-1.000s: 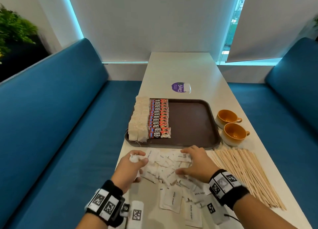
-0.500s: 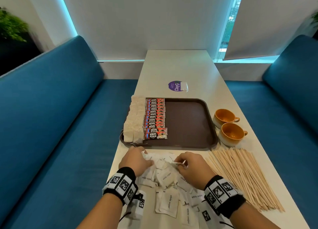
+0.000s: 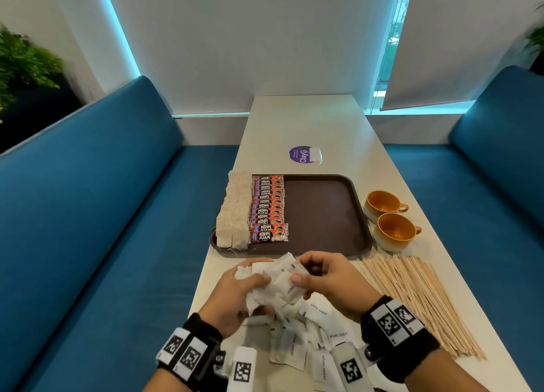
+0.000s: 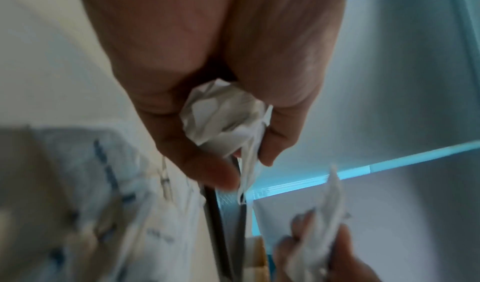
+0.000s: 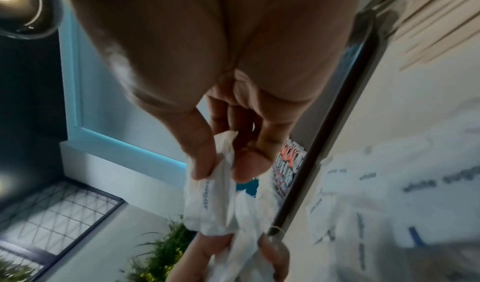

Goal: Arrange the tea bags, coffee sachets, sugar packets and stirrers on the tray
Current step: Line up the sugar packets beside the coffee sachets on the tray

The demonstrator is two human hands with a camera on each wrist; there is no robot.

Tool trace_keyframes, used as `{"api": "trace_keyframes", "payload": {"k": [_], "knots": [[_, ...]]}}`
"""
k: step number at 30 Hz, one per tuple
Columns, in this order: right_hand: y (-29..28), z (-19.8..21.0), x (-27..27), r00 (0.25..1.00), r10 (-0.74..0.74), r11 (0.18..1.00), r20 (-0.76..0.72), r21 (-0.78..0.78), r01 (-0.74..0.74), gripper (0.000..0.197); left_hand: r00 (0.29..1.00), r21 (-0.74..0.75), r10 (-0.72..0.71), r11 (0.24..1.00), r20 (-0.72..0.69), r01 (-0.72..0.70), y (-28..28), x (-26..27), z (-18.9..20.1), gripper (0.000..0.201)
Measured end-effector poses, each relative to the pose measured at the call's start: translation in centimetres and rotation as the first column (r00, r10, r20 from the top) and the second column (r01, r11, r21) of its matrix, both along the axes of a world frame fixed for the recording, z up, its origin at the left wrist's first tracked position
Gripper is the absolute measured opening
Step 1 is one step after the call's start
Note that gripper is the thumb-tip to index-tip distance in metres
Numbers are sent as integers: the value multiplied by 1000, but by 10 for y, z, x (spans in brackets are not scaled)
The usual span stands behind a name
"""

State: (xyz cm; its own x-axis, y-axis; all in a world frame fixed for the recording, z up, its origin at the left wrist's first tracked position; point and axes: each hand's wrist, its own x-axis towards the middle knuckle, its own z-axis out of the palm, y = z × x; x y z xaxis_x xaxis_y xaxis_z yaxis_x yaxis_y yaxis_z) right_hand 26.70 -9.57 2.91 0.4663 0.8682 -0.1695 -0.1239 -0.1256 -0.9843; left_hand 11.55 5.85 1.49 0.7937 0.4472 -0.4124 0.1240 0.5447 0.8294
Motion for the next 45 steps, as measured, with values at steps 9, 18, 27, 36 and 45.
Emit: {"api": "trace_keyframes", "payload": {"k": [9,18,27,36,45], "knots": [[4,-5,-16,996,-83,993,32,-77,85,22,988,-568,63,822,143,30,-39,-8,-4,57],[2,-5,-20,984,-180,981,-6,-76,179,14,981,-522,110,853,160,-11,-44,-6,-10,42],[3,13,-1,892,-357,930,-278,-19,366,19,979,-496,137,867,152,-45,-37,-10,-18,42],[49,25,84,942,-302,936,145,-140,322,21,959,-447,274,868,71,-215,-10,-4,-21,37],[166,-2,212,740,-136,852,659,-303,427,31,943,-518,331,815,45,-261,22,9,-25,79]]}}
